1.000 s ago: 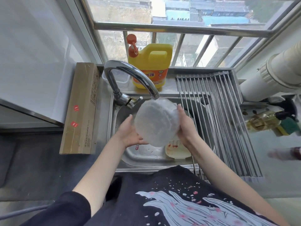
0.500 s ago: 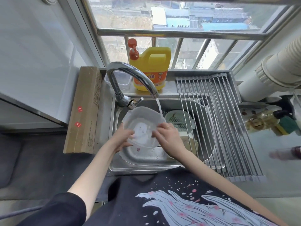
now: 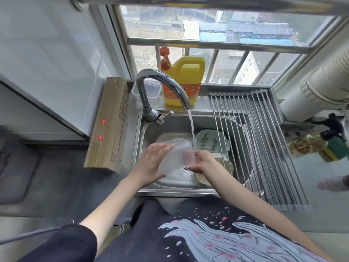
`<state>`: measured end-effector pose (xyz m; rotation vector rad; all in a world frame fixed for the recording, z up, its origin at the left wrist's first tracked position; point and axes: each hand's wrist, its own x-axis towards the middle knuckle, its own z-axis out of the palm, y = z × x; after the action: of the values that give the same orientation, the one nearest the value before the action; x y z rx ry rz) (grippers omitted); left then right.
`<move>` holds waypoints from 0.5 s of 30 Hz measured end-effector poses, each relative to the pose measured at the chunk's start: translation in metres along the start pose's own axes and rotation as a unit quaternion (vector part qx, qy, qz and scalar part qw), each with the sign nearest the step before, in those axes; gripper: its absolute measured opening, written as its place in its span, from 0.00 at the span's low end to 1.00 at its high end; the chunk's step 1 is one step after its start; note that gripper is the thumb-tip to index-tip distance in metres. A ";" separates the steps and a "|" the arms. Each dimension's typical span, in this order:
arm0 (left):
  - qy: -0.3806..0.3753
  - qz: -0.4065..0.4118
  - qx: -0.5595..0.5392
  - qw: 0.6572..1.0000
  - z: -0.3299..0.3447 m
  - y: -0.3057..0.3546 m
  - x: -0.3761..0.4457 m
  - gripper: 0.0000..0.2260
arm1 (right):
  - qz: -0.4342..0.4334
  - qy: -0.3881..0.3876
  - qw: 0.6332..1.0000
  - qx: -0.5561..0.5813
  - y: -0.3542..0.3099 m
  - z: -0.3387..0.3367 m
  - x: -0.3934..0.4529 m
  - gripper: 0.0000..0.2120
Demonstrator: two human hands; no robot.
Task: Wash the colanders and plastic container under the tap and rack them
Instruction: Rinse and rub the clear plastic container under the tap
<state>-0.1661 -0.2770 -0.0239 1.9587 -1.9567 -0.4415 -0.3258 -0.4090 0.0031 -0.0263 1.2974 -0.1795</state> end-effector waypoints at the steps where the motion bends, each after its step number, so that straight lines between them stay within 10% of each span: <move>1: -0.013 -0.012 0.007 1.000 -0.001 -0.006 -0.005 0.50 | -0.008 0.028 1.000 -0.012 0.004 -0.001 0.004 0.18; 5: 0.000 -0.231 -0.138 0.963 -0.001 -0.023 -0.015 0.42 | -0.052 0.071 0.995 -0.047 0.023 -0.008 0.031 0.21; 11: 0.057 -0.457 -0.625 0.630 -0.021 -0.002 -0.002 0.19 | -0.175 -0.054 0.981 -0.057 0.034 0.010 0.030 0.17; 15: 0.122 -0.423 -0.634 0.636 -0.028 0.005 0.002 0.27 | -0.288 0.011 0.920 -0.265 0.031 0.010 0.025 0.20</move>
<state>-0.1580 -0.2785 0.0031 1.5108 -0.0630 -1.2297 -0.3065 -0.3828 -0.0217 -0.8795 1.2999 -0.3244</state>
